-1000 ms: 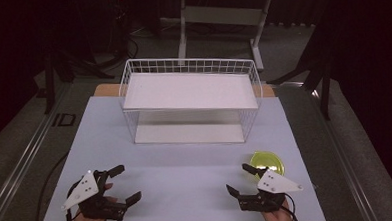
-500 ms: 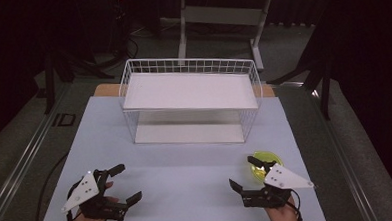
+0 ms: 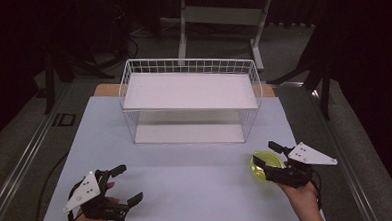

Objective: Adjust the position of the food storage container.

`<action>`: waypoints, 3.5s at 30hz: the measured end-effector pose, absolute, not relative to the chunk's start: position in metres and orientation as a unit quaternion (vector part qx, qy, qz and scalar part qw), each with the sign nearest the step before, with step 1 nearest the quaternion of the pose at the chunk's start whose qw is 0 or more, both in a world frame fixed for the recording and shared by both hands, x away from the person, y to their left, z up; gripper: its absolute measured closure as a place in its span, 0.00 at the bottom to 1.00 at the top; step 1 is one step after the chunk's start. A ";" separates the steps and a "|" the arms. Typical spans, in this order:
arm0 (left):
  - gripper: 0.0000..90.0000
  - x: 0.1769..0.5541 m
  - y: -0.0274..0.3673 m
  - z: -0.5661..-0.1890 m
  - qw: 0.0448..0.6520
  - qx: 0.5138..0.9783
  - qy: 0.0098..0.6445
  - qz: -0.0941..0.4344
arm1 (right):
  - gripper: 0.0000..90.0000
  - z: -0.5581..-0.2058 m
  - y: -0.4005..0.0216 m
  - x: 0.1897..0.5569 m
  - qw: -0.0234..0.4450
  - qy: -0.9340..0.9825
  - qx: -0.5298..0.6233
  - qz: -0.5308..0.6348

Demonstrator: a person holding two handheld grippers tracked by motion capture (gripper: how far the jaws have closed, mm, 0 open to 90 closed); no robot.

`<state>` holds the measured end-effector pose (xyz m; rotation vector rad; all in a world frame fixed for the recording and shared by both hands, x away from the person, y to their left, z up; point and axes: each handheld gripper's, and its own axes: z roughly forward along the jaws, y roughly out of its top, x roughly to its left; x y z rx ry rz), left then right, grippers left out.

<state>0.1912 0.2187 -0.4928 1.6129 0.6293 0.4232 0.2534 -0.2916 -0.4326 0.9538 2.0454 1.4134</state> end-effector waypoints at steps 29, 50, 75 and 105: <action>0.02 0.194 0.213 -0.495 0.627 0.710 0.268 0.177 | 1.00 -0.516 -0.372 0.254 0.232 0.754 0.481 0.383; 0.02 0.196 0.210 -0.495 0.625 0.714 0.264 0.174 | 1.00 -0.529 -0.303 0.268 0.137 0.822 0.403 0.378; 0.02 0.195 0.210 -0.494 0.623 0.716 0.260 0.178 | 1.00 -0.521 -0.235 0.276 0.107 0.847 0.339 0.396; 0.02 0.194 0.210 -0.495 0.623 0.717 0.258 0.177 | 1.00 -0.526 -0.213 0.321 0.107 0.847 0.355 0.380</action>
